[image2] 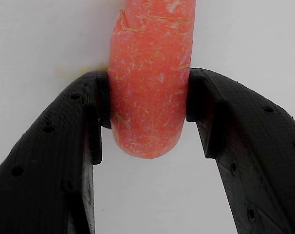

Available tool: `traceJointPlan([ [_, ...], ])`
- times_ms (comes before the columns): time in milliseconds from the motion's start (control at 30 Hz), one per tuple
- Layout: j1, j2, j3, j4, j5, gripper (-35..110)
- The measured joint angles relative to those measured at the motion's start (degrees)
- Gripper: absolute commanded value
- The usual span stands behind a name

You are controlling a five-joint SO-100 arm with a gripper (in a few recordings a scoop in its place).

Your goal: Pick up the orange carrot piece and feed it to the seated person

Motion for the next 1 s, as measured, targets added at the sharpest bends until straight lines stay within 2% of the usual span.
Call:
traceJointPlan([
  [200, -1.85, -0.44, -5.27, 0.09, 0.00, -3],
  [567, -13.71, 7.56, -19.95, 0.09, -0.18, -3],
  [733, -22.15, 12.57, -21.53, 0.09, -4.66, -3],
  [1000, -32.08, 21.27, -21.71, 0.09, -19.51, -3],
])
